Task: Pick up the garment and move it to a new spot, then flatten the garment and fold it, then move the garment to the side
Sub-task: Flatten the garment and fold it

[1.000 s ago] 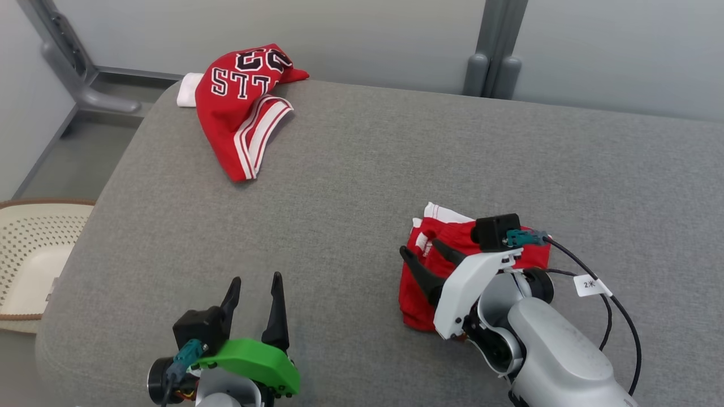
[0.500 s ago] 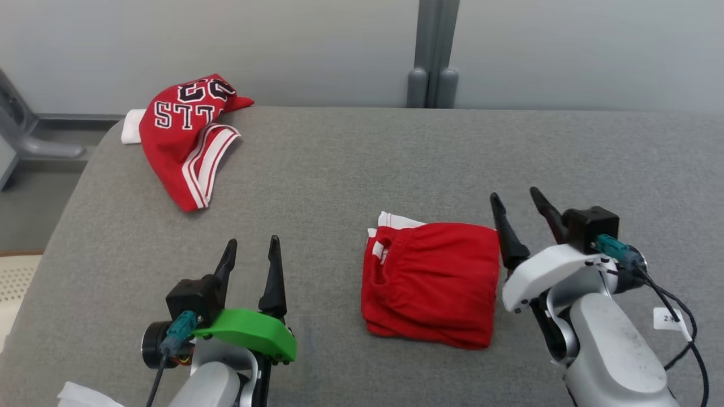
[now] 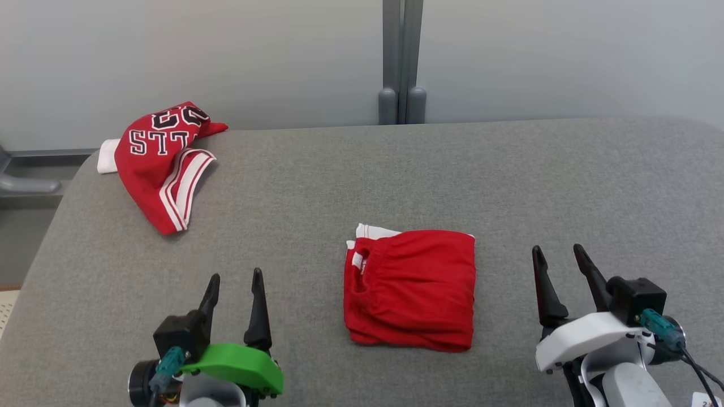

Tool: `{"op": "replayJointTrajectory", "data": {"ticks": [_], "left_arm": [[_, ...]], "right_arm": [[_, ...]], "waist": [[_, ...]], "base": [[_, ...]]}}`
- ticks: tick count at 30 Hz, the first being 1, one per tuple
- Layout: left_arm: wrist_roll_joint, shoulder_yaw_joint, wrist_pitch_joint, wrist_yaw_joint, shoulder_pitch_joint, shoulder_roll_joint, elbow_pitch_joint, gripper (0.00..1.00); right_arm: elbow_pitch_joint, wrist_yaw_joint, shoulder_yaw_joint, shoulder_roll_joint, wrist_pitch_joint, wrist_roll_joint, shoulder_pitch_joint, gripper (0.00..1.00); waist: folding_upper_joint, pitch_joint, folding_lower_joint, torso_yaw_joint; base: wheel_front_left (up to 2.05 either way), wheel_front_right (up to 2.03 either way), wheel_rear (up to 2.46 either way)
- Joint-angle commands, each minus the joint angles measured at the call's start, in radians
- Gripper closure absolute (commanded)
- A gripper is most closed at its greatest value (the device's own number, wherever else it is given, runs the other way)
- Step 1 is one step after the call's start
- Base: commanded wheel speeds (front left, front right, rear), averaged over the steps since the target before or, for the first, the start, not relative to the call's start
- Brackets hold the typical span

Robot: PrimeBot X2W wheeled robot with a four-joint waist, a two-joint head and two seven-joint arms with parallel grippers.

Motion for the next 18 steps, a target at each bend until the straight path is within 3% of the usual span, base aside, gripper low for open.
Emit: {"op": "replayJointTrajectory", "data": {"ticks": [1, 18], "left_arm": [[0.015, 0.011, -0.002, -0.006, 0.029, -0.005, -0.007, 0.0], [0.069, 0.048, -0.002, -0.028, 0.071, -0.024, -0.003, 0.0]], "right_arm": [[-0.007, 0.0, -0.001, -0.001, -0.008, 0.018, 0.022, 0.0], [0.003, 0.0, -0.013, -0.001, -0.011, 0.015, 0.059, 0.0]], "waist": [[0.0, -0.003, 0.0, 0.003], [0.0, -0.011, 0.0, 0.01]], "base": [[0.0, 0.0, 0.0], [0.0, 0.0, 0.0]]}}
